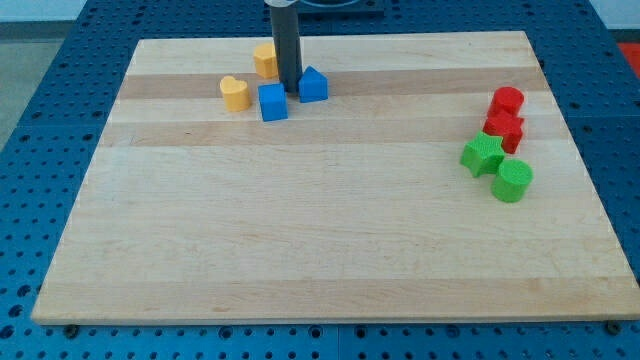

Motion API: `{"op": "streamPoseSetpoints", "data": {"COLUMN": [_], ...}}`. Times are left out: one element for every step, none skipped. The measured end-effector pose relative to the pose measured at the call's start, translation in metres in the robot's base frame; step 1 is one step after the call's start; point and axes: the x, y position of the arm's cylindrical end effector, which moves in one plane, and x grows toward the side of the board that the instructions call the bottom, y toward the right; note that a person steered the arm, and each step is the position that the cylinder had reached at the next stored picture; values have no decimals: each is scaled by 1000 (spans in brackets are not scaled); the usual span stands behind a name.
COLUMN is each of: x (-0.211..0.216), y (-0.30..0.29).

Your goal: Separate the group of blue blocks and yellow blocks from each other

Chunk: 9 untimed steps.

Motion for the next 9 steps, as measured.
{"op": "streamPoseSetpoints", "data": {"x": [-24,-2,21,39,58,64,47,14,6], "y": [-13,-50,-55,-41,-56,-74,-89,-89,-85]}}
